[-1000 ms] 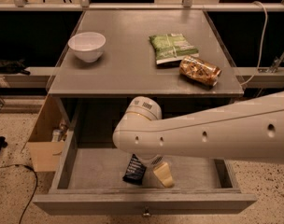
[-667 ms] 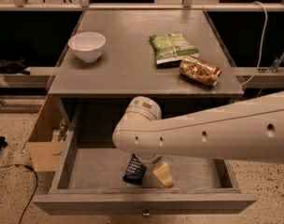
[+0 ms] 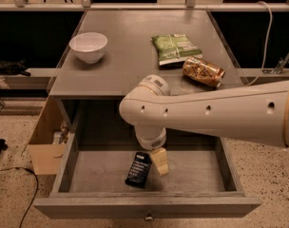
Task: Pick rxbar blueberry from top drawer and place on counter
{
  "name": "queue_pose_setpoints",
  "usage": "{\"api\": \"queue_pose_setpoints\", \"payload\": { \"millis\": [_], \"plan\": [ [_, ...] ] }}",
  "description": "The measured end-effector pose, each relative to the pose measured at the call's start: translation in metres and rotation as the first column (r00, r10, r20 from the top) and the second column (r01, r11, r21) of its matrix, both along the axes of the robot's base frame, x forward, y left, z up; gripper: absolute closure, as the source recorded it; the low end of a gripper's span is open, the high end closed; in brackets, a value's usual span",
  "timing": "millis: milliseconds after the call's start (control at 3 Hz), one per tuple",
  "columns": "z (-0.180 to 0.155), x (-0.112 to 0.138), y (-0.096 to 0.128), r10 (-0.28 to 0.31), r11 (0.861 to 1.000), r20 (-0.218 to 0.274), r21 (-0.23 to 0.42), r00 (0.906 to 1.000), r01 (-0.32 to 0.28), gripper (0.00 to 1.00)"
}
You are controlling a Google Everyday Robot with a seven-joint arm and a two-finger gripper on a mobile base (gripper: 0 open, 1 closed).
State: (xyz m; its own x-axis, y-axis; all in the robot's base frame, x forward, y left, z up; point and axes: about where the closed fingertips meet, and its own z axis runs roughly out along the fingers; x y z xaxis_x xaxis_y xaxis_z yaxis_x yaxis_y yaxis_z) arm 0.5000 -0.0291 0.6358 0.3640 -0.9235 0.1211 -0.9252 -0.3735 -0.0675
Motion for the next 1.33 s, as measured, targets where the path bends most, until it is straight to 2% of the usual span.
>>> {"api": "queue_pose_setpoints", "payload": {
  "millis": [333, 667, 1000, 1333],
  "plan": [
    [0.000, 0.000, 0.000, 0.000, 1.000, -0.001, 0.000, 1.0000, 0.000, 0.00],
    [0.001, 0.009, 0.001, 0.002, 1.000, -0.037, 0.020, 0.9993, -0.001, 0.00],
    [0.023, 0.011, -0.018, -0.125, 0.986, -0.035, 0.110, 0.9916, 0.128, 0.00],
    [0.023, 0.011, -0.018, -0.125, 0.986, -0.035, 0.110, 0.9916, 0.128, 0.00]
  ]
}}
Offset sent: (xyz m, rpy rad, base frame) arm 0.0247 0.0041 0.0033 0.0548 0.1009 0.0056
